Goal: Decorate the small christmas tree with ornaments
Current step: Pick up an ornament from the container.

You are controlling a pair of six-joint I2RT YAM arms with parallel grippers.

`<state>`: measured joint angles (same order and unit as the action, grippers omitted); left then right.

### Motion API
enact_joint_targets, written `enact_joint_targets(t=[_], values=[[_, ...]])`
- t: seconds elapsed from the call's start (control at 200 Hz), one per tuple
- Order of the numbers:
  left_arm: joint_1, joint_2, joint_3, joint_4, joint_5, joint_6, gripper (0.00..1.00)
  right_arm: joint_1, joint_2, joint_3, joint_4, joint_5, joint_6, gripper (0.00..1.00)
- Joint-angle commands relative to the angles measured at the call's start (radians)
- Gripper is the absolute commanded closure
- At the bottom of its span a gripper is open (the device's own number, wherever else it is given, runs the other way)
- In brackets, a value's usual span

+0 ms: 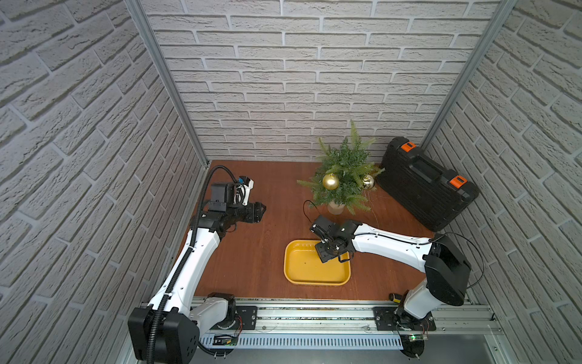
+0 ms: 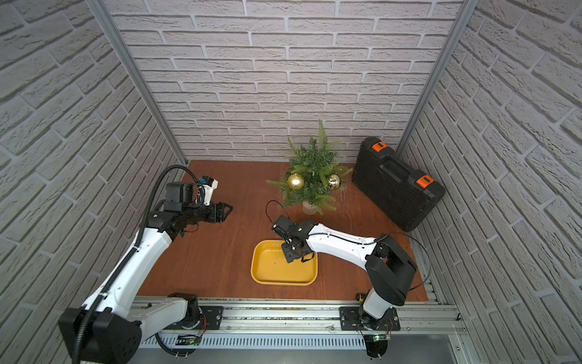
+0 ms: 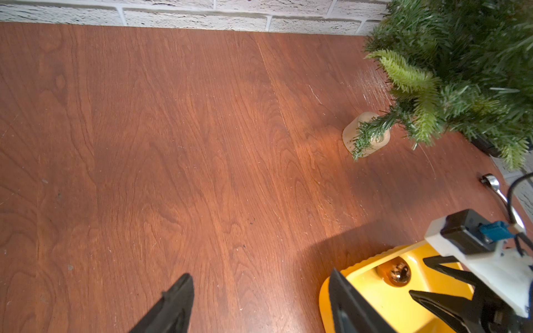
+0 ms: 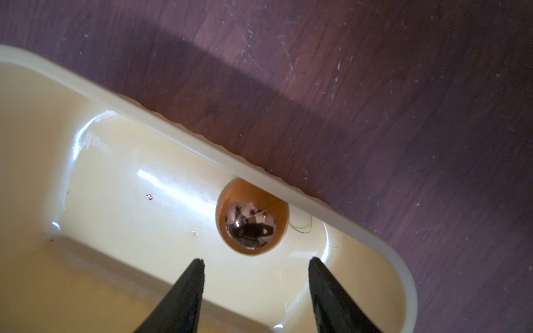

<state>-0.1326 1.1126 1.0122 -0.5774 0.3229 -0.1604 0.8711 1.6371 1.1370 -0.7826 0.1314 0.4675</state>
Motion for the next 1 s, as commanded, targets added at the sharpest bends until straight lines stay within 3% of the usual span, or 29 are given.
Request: enact_joint_targets(t=[0.0, 0.14, 0.36, 0.745, 0.995], values=[[0.008, -0.002, -0.012, 0.013, 0.005, -0.004, 0.26, -0.001, 0.025, 0.039, -0.042, 0.010, -0.148, 0.37], [0.008, -0.002, -0.012, 0.014, 0.007, -0.004, 0.26, 0.000, 0.061, 0.076, -0.059, 0.020, -0.239, 0.34], [0.008, -0.007, -0.016, 0.014, 0.003, -0.007, 0.26, 0.010, 0.148, 0.129, -0.069, 0.057, -0.295, 0.36], [0.008, -0.005, -0.015, 0.011, 0.005, -0.007, 0.26, 0.023, 0.215, 0.125, -0.019, 0.091, -0.278, 0.43], [0.008, -0.004, -0.013, 0.014, 0.007, -0.006, 0.26, 0.032, 0.199, 0.113, -0.008, 0.098, -0.244, 0.53]])
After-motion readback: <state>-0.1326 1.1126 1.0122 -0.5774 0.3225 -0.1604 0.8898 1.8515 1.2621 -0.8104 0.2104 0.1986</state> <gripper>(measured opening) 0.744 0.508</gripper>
